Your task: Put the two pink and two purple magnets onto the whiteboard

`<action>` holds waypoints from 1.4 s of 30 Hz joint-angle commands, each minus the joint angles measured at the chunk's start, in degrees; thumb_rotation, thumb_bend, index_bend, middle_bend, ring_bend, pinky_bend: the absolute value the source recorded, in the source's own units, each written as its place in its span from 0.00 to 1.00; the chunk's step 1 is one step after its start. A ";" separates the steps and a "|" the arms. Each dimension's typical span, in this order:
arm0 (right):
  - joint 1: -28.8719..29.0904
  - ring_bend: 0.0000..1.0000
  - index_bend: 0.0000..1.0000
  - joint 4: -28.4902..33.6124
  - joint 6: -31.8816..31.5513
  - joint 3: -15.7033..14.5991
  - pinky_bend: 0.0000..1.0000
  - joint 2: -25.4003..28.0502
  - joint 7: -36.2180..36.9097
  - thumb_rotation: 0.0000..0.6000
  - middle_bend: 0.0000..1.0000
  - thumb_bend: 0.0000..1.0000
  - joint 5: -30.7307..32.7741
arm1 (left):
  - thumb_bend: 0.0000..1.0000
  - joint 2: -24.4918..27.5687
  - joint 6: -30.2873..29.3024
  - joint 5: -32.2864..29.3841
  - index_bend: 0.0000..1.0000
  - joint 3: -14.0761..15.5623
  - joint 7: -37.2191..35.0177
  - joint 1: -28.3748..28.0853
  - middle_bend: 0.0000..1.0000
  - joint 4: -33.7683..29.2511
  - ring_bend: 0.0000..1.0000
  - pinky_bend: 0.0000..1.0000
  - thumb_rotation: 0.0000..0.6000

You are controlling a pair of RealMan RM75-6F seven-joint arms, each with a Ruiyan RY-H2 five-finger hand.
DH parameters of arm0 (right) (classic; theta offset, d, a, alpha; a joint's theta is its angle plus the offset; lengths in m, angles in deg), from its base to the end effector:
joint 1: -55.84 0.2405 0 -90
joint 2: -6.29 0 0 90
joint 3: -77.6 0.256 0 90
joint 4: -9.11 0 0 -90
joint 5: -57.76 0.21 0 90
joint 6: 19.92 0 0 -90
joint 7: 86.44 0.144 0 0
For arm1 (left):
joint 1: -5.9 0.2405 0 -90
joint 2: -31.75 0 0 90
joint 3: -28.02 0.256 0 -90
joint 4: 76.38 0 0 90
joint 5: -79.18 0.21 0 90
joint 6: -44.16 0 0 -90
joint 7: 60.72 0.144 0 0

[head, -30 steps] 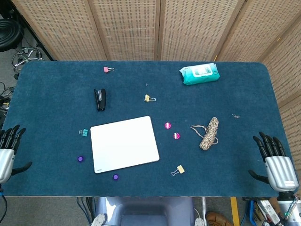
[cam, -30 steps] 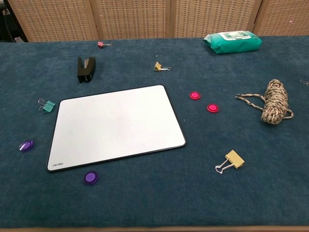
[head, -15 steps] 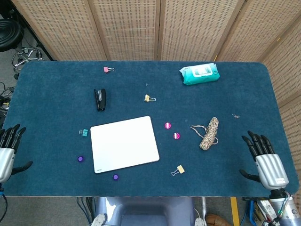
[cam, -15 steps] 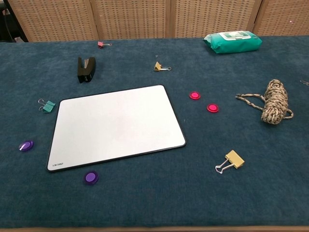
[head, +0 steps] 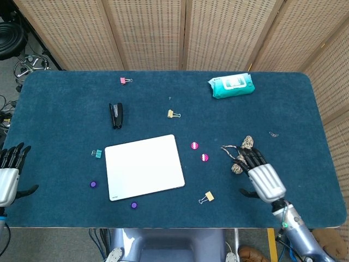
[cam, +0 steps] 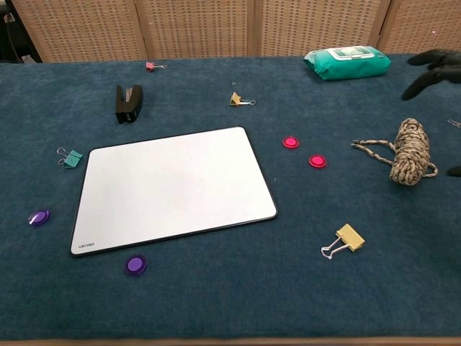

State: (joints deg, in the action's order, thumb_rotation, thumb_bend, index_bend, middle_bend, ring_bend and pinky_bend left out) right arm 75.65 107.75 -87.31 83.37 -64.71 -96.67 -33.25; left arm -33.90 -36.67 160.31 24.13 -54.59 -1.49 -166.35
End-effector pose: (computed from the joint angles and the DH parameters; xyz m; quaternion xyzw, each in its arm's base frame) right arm -0.2122 -0.2450 0.0763 0.7274 -0.3416 0.4107 0.4308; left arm -0.3223 0.1990 0.1521 -0.6088 -0.3745 -0.3368 0.6129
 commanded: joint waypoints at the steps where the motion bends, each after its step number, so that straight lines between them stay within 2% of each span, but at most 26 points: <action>1: 5.12 0.00 0.22 0.31 6.10 2.52 0.00 -6.10 -6.20 1.00 0.00 0.18 5.47 | 0.00 0.03 0.64 -0.72 0.00 -0.27 -0.16 -0.29 0.00 0.19 0.00 0.00 1.00; 6: 9.67 0.00 0.22 -2.25 10.95 5.11 0.00 -11.55 -11.42 1.00 0.00 0.19 12.58 | 0.00 0.22 1.42 -1.39 0.00 -0.35 -0.48 -0.56 0.00 0.30 0.00 0.00 1.00; 12: 13.22 0.00 0.25 -4.17 14.04 6.80 0.00 -14.69 -14.40 1.00 0.00 0.31 18.80 | 0.00 0.41 1.92 -2.07 0.00 -0.57 -0.80 -0.78 0.00 0.35 0.00 0.00 1.00; 18: 17.23 0.00 0.28 -7.40 17.84 7.98 0.00 -17.57 -16.85 1.00 0.00 0.32 26.13 | 0.00 0.37 3.18 -3.17 0.00 -0.72 -0.80 -1.25 0.00 0.72 0.00 0.00 1.00; 31: 23.32 0.00 0.30 -15.02 20.45 7.95 0.00 -20.22 -22.00 1.00 0.00 0.32 39.34 | 0.00 0.48 3.45 -3.82 0.00 -0.83 -0.89 -1.45 0.00 0.64 0.00 0.00 1.00; 42: 25.62 0.00 0.33 -17.81 19.96 6.25 0.00 -19.72 -23.07 1.00 0.00 0.37 43.92 | 0.00 0.47 3.36 -3.95 0.00 -0.81 -1.07 -1.49 0.00 0.68 0.00 0.00 1.00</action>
State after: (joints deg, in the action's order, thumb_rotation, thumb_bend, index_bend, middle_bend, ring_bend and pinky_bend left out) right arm 101.13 90.06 -67.30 89.77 -84.47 -119.62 10.54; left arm -33.43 -33.33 156.36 23.33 -55.66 -2.98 -165.67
